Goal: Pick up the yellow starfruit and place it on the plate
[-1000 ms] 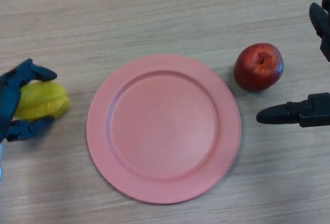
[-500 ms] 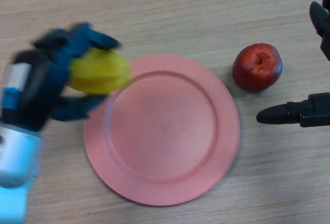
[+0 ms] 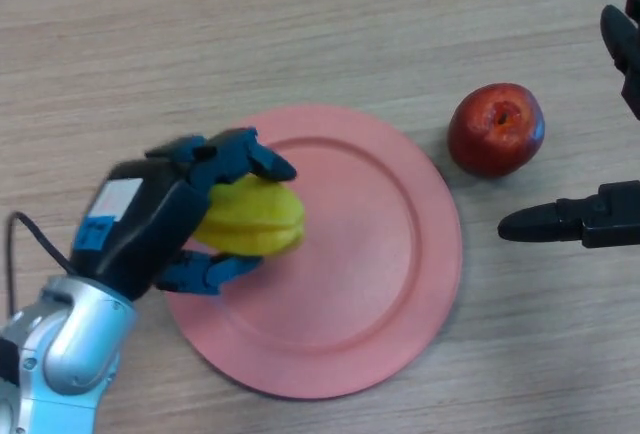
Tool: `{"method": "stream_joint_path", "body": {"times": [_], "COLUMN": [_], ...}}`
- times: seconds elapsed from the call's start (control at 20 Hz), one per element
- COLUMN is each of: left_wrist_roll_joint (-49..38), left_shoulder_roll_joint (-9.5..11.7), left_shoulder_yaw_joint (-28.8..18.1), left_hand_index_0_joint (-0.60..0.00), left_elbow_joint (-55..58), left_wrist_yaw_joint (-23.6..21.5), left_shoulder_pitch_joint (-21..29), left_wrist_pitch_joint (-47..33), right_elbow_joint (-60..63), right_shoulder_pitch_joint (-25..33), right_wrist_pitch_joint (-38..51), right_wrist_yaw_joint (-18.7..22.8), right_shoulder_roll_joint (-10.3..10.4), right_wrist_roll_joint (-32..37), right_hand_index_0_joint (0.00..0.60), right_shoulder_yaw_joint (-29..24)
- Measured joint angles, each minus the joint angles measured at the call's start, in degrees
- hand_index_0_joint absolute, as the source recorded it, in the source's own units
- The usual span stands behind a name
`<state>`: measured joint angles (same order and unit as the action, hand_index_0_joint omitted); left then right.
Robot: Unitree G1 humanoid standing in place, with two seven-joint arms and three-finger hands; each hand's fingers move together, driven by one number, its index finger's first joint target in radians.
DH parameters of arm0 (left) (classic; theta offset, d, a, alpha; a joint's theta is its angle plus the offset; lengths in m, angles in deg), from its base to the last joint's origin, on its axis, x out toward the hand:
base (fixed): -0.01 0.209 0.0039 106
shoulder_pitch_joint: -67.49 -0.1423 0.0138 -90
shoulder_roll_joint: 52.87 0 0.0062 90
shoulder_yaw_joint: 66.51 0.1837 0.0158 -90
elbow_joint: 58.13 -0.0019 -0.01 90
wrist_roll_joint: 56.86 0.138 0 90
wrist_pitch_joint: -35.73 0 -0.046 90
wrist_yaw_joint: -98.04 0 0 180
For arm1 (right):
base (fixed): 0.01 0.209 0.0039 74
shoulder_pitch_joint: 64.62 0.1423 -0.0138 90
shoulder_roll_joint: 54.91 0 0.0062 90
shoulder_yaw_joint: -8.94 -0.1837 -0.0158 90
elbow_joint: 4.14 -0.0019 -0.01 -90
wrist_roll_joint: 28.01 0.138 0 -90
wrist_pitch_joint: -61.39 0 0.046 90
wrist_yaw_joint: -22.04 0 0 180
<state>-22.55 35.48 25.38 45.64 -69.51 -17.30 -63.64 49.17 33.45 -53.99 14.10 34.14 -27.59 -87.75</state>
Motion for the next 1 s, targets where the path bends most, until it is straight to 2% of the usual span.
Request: {"method": "stream_joint_path", "body": {"times": [0.05, 0.1, 0.15, 0.2, 0.25, 0.3, 0.4, 0.6, 0.75, 0.8, 0.9, 1.0], "left_wrist_roll_joint": [-1.95, -3.79, -3.77, -3.79, -3.83, -6.07, -13.66, -21.69, -30.73, -39.73, -50.96, -53.26], "left_shoulder_roll_joint": [-0.24, -0.38, -0.38, -0.38, -0.38, -0.53, -0.54, 0.94, 1.21, 1.18, 1.19, 2.35], "left_shoulder_yaw_joint": [0.23, 0.11, 0.08, 0.05, 0.05, -0.01, -2.55, -8.96, -10.19, -12.03, -15.93, -17.80], "left_hand_index_0_joint": [-0.600, -0.503, -0.403, -0.254, -0.151, -0.018, 0.000, 0.000, 0.000, 0.000, 0.000, 0.000], "left_elbow_joint": [0.77, 1.60, 2.03, 2.19, 2.39, 4.45, 8.29, 10.97, 14.96, 18.26, 21.86, 22.96], "left_wrist_yaw_joint": [0.18, 0.18, 0.18, 0.18, 0.18, 0.17, 0.04, -0.58, -0.59, -0.60, -1.29, -1.50], "left_shoulder_pitch_joint": [-0.07, -0.07, -0.07, -0.08, -0.20, -0.63, -0.92, 0.05, -0.15, -0.76, -2.17, -3.86], "left_wrist_pitch_joint": [2.07, 3.54, 3.64, 3.65, 3.85, 7.03, 11.07, 13.79, 15.83, 18.97, 23.81, 29.90], "right_elbow_joint": [-0.01, -0.01, -0.01, -0.02, -0.03, -0.09, -0.11, -0.11, -0.05, 0.03, 0.03, 0.03], "right_shoulder_pitch_joint": [0.00, 0.00, 0.00, 0.00, 0.00, -0.09, -0.31, 0.16, 0.52, 0.50, 0.50, 0.61], "right_wrist_pitch_joint": [0.00, 0.00, 0.00, 0.00, 0.00, 0.00, -0.46, -0.82, -0.82, -0.82, -0.82, -0.82], "right_wrist_yaw_joint": [0.00, 0.00, 0.00, 0.00, 0.00, 0.00, 0.00, 0.02, 0.01, 0.01, 0.01, 0.02], "right_shoulder_roll_joint": [0.03, 0.03, 0.03, 0.04, 0.05, 0.13, 0.93, 1.16, 1.44, 1.44, 1.49, 1.61], "right_wrist_roll_joint": [0.00, 0.00, 0.00, 0.00, 0.00, 0.00, 0.00, -0.66, -0.73, -0.75, -0.75, -1.45], "right_hand_index_0_joint": [0.000, 0.000, 0.000, 0.000, 0.000, 0.000, 0.000, 0.000, 0.000, 0.000, 0.000, 0.000], "right_shoulder_yaw_joint": [0.02, 0.00, 0.00, 0.02, 0.02, 0.02, 0.13, 1.47, 2.70, 2.69, 2.70, 2.87]}}
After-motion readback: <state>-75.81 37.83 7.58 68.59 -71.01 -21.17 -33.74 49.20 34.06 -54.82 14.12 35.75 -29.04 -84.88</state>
